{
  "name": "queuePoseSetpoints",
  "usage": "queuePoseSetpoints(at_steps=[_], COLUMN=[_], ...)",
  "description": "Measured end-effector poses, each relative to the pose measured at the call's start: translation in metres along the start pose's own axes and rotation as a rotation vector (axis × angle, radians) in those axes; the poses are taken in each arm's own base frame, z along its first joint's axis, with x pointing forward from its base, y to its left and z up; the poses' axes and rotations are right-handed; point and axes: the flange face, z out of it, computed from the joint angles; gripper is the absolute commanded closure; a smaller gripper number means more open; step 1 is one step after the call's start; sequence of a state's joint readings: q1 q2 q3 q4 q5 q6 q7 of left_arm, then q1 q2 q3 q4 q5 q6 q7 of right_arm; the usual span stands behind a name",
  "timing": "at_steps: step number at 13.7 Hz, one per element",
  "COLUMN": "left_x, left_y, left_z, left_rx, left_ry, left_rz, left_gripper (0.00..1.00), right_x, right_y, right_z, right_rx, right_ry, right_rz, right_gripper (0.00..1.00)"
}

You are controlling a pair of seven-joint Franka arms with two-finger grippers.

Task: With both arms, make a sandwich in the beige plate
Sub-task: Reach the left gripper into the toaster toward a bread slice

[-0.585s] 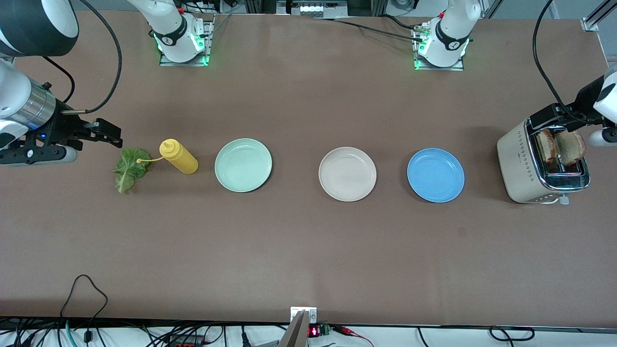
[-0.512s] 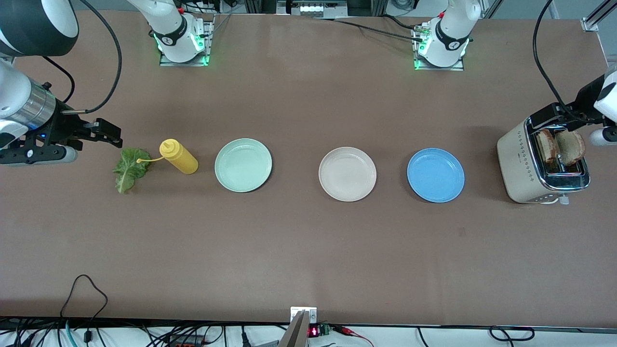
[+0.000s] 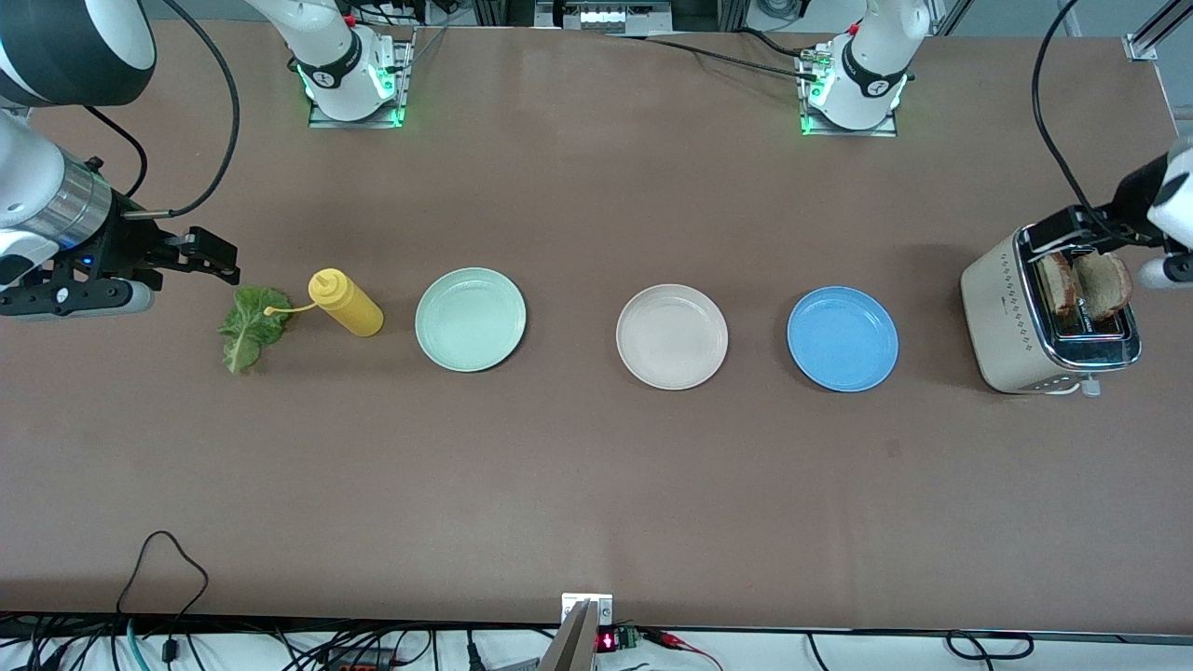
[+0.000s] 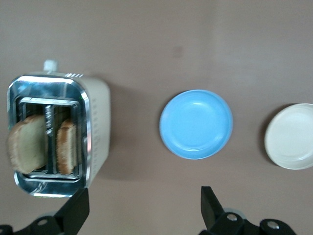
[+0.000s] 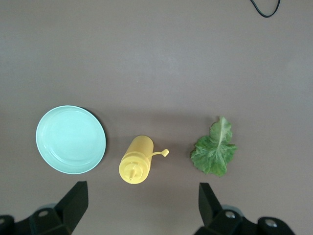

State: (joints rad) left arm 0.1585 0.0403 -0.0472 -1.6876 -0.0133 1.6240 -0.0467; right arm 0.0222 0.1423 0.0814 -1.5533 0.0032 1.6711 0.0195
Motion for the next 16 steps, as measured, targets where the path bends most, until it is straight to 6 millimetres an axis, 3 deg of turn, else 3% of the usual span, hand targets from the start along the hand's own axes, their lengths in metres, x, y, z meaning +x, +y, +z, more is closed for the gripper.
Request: queuePoseSetpoints(at_steps=[2, 5, 7, 9, 11, 12, 16], left_x=[0.018, 0.04, 0.052, 0.058, 0.059, 0.058, 0.051], left_y=[-0.052, -0.128, -0.155, -0.158, -0.154, -0.152, -0.147], left_z=[0.036, 0.111, 0.161, 0.192, 0.202, 0.202, 0.202], left_rx=[0.024, -0.005, -0.026, -0.036, -0.041, -0.042, -0.05], left_ry=[-0.045, -0.148, -0.2, -0.24, -0.261, -0.27, -0.324], left_rz=[-0.04, -0.086, -0.093, -0.091, -0.084, -0.081, -0.076], left_gripper=[0.0, 0.0, 0.0, 0.0, 0.11, 0.21, 0.78], right_x=[0.0, 0.0, 0.0, 0.001, 0.001, 0.001, 0.001], right_y=[0.001, 0.003, 0.004, 0.004, 0.004, 0.004, 0.004], right_z=[0.0, 0.0, 0.0, 0.001, 0.001, 0.001, 0.002], right_rx=[0.0, 0.0, 0.0, 0.0, 0.0, 0.0, 0.0], right_ry=[0.0, 0.0, -0.001, -0.002, -0.002, -0.002, -0.002], right_rz=[0.002, 0.006, 0.008, 0.008, 0.007, 0.008, 0.008], right_gripper=[0.0, 0.0, 0.0, 0.0, 0.0, 0.0, 0.0])
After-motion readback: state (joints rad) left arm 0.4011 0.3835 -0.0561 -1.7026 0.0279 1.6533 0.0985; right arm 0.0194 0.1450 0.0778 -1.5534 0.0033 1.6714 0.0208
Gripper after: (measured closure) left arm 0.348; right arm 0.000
